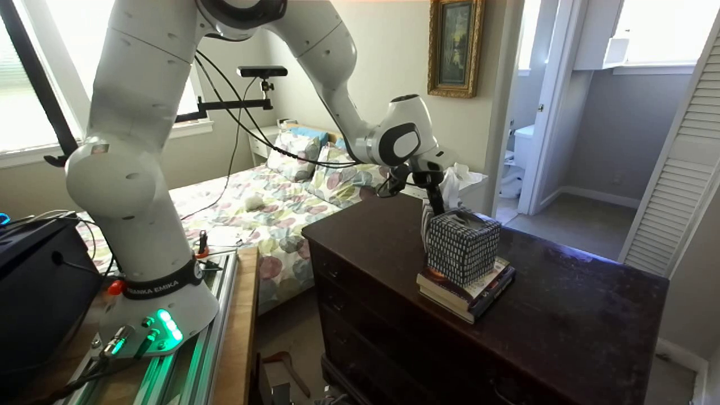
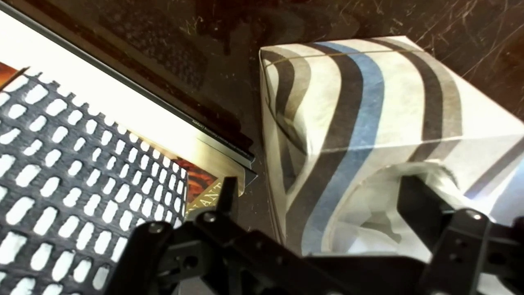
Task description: Stack the tissue boxes on the book, then pull out a tissue
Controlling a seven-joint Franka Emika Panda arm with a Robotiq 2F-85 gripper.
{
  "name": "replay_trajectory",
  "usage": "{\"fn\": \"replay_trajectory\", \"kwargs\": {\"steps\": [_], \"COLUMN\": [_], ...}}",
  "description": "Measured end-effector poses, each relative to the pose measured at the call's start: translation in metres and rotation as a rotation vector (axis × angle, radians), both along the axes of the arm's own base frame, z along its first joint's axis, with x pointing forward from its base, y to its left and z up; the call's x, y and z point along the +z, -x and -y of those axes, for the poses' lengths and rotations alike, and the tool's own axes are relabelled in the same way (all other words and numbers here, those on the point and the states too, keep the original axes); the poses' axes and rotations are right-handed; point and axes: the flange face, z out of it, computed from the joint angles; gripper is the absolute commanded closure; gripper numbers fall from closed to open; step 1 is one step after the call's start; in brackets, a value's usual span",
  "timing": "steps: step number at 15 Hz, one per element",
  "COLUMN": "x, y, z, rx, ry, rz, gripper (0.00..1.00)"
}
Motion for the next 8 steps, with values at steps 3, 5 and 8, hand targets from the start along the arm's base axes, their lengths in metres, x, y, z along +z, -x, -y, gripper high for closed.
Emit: {"fn": "replay_trajectory", "kwargs": {"steps": [3,5,8], "x": [-0.0073,-0.0109,-0.0094], "y": [-0.0053,-0.0076,-0.0105], "z": [-0.0027,-0.0045,-0.0071], "rx": [0.005,0.009,0.02], "ry": [0.014,0.02,0.023], "rz": [0.001,0.001,0.007], "gripper": [0.31,0.46,0.67]}}
